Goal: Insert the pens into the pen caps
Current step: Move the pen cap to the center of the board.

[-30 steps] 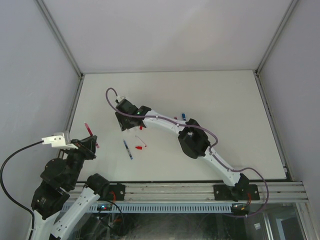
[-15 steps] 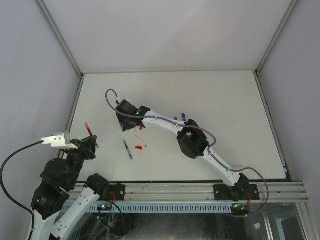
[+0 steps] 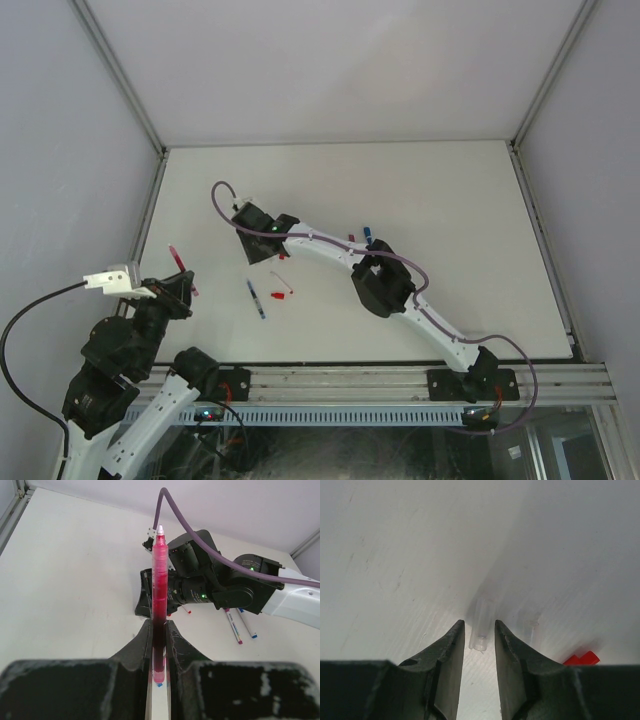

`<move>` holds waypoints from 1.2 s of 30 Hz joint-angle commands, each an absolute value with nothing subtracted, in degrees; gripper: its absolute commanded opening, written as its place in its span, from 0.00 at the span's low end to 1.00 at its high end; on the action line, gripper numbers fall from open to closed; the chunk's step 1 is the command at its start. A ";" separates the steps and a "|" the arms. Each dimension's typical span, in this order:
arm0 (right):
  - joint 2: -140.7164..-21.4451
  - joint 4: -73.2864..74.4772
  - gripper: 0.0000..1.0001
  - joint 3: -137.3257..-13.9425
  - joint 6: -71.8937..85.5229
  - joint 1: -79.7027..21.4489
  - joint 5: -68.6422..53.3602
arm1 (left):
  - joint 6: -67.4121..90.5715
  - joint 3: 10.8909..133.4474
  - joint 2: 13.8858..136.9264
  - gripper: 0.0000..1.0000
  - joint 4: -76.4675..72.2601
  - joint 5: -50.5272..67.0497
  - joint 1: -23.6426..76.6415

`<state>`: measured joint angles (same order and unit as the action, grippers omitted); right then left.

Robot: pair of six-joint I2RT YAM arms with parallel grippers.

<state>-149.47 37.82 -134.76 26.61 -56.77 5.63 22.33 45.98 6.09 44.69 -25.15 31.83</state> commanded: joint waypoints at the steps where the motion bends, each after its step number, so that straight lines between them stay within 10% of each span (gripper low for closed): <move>1: -150.37 39.93 0.30 -137.46 26.84 -57.10 6.76 | 21.91 45.87 7.21 0.00 43.06 -25.40 31.51; 36: -137.32 36.69 0.14 -114.39 28.18 -52.74 12.85 | 21.90 45.78 7.79 0.00 43.08 -25.31 31.47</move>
